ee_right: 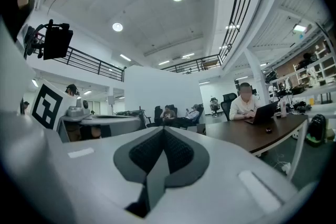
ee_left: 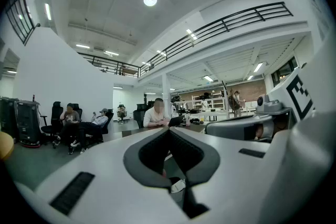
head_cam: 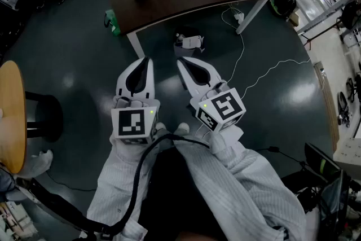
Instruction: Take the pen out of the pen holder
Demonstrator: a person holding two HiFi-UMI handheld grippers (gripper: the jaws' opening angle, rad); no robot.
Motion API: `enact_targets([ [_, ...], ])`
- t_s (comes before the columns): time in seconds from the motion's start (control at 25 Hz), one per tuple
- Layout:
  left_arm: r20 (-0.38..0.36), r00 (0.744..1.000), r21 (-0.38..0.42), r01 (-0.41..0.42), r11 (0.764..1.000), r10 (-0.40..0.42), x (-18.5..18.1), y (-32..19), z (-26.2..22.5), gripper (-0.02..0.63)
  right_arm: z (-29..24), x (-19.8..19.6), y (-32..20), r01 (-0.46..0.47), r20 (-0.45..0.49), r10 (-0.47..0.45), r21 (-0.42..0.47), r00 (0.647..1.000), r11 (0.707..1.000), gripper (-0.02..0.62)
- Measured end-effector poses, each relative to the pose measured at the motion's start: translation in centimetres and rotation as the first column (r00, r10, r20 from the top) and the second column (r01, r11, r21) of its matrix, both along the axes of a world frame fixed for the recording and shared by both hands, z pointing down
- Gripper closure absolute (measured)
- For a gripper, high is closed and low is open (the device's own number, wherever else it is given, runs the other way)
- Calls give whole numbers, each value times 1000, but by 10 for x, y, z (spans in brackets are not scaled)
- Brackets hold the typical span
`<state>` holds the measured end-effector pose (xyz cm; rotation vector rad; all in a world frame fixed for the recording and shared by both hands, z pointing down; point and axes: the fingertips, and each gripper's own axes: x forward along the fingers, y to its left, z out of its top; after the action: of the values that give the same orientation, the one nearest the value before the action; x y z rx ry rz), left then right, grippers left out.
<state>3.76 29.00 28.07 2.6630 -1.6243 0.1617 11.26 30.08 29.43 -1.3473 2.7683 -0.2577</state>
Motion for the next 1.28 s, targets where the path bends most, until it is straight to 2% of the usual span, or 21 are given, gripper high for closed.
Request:
enact_targets([
  [0.16,2,1000,-6,2,1000,-2,2,-4,-3,601,-7,3,-4,6,-23,-6,16,1000,1000,595],
  [0.56,8,1000,-3,19,1000,-19,1,2,8,601,3,4,3,13,-8,-13,18,1000,1000,594],
  [0.88,-17,999,-9,41,999,-41,19,-2,8,601,9,24,5,14,4,-14,7,1000,1000,594],
  [1.08,5,998,-48,67,997,-67,11,-16,20,601,21,24,-6,10,15,-10,-33,1000,999,594],
  [1.28,19,998,-92,61,994,-59,9,-44,49,601,50,21,-35,12,12,-11,-104,1000,995,594],
])
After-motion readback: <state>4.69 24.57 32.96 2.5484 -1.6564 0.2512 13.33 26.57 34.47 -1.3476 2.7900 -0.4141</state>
